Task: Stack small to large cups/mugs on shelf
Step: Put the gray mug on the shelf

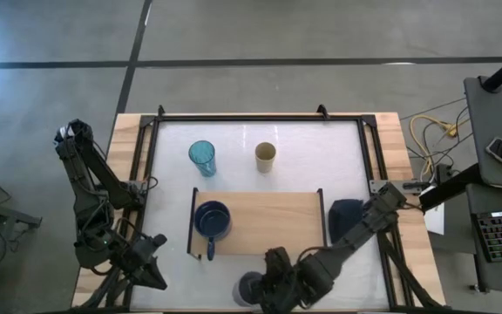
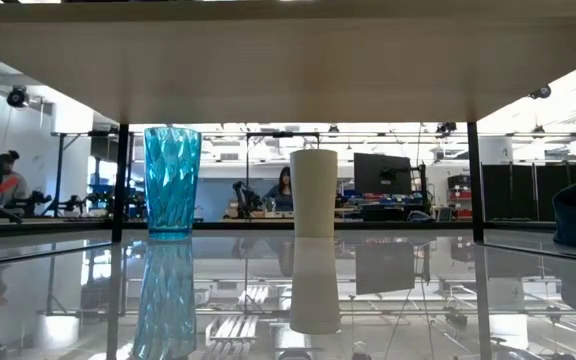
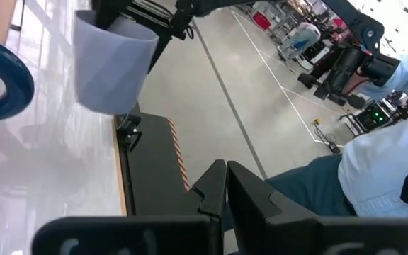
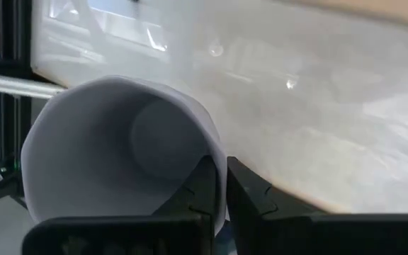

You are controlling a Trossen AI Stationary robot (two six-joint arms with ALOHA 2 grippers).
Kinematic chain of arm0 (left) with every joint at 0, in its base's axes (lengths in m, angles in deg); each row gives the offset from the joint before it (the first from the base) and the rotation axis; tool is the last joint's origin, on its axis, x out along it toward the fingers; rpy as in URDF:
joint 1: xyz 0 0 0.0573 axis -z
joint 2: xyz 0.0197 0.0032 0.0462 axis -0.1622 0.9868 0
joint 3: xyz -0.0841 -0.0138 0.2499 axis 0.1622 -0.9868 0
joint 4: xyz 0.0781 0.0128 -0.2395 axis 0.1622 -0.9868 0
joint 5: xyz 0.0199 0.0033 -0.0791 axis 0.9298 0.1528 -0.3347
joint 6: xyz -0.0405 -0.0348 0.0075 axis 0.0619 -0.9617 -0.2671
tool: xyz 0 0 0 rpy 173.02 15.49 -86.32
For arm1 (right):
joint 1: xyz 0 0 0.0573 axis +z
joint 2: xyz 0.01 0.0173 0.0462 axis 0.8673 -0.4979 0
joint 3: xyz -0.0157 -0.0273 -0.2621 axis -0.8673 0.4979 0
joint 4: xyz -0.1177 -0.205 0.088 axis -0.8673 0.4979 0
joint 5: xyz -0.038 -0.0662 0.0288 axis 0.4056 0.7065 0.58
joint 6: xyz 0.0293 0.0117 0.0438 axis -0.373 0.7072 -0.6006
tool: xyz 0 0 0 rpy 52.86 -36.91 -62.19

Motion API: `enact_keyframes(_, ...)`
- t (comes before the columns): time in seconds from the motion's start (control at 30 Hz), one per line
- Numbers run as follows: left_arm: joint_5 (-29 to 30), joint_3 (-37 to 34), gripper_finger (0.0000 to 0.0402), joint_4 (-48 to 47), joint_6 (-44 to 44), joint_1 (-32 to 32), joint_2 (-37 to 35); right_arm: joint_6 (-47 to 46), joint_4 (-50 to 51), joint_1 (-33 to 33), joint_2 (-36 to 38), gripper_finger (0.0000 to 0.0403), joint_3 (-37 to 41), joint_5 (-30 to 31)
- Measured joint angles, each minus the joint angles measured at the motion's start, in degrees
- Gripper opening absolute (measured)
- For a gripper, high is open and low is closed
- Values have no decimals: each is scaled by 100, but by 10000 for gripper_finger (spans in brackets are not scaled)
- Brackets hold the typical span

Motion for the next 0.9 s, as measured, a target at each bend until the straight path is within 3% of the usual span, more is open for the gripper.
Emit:
enact_keyframes(0.37, 52, 0, 0, -118, 22, -1, 0, -686, 104, 249, 84, 12, 0, 108)
enact_keyframes(0.67, 52, 0, 0, -119, 3, -1, 0, -752, 140, 254, 416, 12, 0, 1047)
enact_keyframes(0.9, 50, 0, 0, -109, -14, -2, 0, -715, 516, 236, 608, 12, 0, 1319)
